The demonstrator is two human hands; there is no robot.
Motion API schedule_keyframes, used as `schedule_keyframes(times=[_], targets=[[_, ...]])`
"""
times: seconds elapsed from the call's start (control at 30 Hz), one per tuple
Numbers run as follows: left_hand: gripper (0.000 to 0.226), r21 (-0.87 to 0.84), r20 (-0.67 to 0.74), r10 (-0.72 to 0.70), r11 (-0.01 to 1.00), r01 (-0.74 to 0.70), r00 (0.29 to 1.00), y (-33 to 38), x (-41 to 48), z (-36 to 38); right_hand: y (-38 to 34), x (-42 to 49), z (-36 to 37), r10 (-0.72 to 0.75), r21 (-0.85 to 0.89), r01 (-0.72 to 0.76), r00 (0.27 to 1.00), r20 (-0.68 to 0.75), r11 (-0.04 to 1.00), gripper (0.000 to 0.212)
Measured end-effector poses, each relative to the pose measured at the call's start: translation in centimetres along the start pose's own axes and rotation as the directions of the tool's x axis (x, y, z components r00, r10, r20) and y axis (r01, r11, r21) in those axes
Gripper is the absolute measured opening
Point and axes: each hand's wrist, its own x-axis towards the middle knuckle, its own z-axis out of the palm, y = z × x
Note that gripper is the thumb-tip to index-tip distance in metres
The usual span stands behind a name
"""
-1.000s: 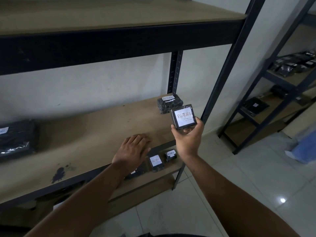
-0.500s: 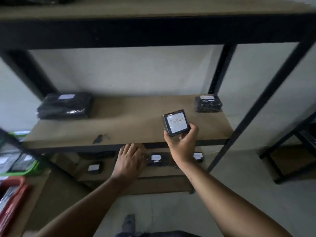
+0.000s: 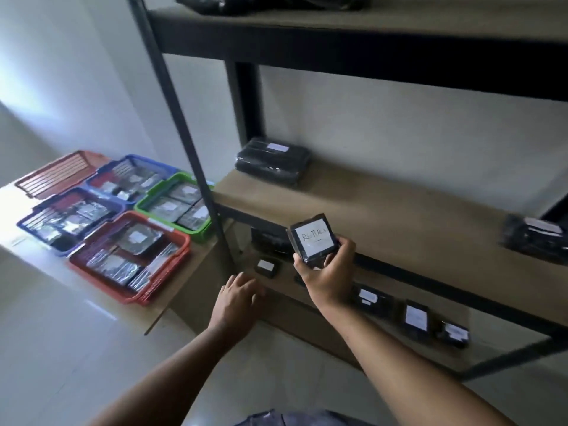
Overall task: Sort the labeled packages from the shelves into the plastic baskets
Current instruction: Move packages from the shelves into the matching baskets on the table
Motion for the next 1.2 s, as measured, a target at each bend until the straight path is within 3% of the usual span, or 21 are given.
schedule_keyframes(times=[0.4, 0.7, 0.93, 1.2], targets=[[0.011, -0.012, -0.007, -0.072, 0.997, 0.072, 0.997, -20.1, -7.7, -9.7, -8.0, -9.2, 20.0, -0.086, 0.015, 0.085, 0.990, 0.114, 0.996, 0.080], [0.018, -0.038, 0.006, -0.247, 0.968, 0.247, 0.969, -34.3, -12.6, -17.0, -13.2, -16.7, 34.5, -0.091, -0.026, 0.099, 0.974, 0.209, 0.995, 0.084], [0.022, -0.131, -0.013, -0.361, 0.925, 0.356, 0.933, -41.3, -11.7, -19.3, -15.4, -17.7, 41.4, -0.104, -0.016, 0.114, 0.946, 0.307, 0.993, 0.080], [0.022, -0.177, 0.017, -0.384, 0.907, 0.381, 0.923, -48.0, -5.3, -20.5, -14.3, -14.2, 51.2, -0.028, -0.065, 0.051, 0.948, 0.316, 0.997, 0.080]])
